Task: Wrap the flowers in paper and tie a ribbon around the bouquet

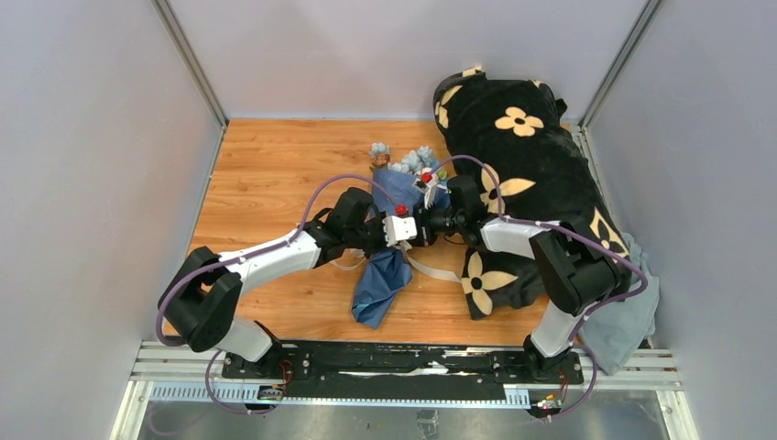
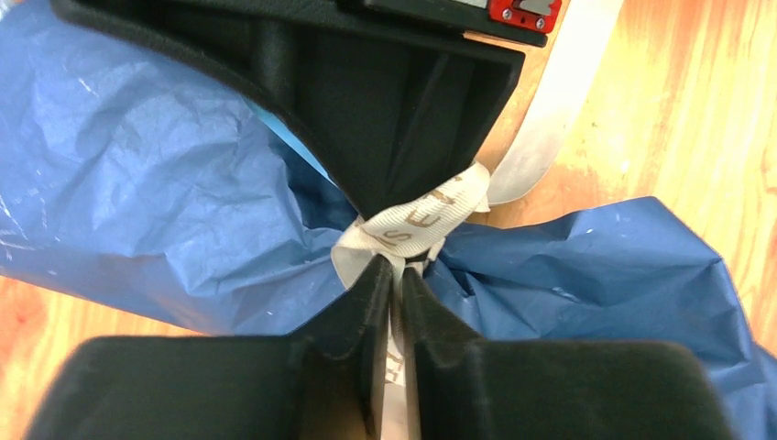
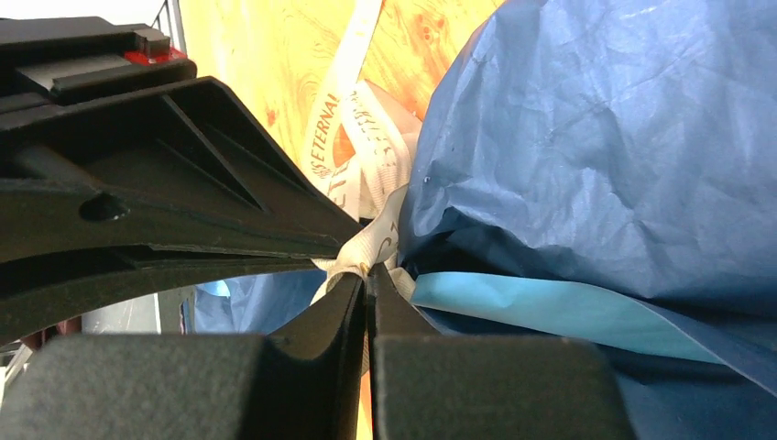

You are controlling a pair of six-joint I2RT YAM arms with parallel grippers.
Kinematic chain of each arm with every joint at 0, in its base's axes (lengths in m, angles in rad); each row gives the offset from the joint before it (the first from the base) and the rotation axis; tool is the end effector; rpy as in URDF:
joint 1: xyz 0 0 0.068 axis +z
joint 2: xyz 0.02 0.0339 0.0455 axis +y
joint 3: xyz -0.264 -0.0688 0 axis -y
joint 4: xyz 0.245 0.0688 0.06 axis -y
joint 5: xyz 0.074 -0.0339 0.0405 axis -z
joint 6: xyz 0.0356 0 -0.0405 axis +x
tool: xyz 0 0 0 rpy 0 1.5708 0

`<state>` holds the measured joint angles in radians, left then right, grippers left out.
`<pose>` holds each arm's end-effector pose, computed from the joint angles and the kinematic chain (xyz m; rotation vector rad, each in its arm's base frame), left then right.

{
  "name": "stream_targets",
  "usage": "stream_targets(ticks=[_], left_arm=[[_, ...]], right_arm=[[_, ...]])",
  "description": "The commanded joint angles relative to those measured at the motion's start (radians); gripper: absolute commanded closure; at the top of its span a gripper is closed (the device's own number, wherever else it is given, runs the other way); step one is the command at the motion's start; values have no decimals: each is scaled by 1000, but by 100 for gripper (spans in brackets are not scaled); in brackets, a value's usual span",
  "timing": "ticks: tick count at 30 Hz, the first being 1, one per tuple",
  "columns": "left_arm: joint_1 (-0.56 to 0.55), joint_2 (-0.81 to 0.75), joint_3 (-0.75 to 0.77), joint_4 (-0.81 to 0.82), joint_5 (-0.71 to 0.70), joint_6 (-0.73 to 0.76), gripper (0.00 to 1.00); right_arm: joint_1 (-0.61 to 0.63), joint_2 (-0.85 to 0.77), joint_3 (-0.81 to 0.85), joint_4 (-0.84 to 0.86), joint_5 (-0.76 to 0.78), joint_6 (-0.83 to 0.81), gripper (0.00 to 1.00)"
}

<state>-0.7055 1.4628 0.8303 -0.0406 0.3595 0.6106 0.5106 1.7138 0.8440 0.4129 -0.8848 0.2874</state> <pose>0.2268 -0.2096 0.2126 1.5135 1.6399 -0.4543 0.2903 0.1942 0.1837 -0.8242 1.9578 1.3822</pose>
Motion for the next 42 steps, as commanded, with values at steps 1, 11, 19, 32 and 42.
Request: stream_targets(ticks=[1, 11, 19, 32, 42], left_arm=[[0, -43, 17, -33, 11, 57, 77], [-33, -112, 3, -22, 12, 325, 51], [-97, -97, -56, 74, 11, 460, 50], [-97, -36, -65, 138, -62, 471, 75], [-84, -58, -63, 122, -101, 503, 100]], right_arm=[[12, -39, 18, -44, 38, -43, 96], [13, -33, 54, -130, 18, -69, 92], [14, -25, 59, -131, 0, -42, 93], [13, -34, 58, -128, -15, -33, 96], [3, -46, 69, -192, 13, -44, 88]])
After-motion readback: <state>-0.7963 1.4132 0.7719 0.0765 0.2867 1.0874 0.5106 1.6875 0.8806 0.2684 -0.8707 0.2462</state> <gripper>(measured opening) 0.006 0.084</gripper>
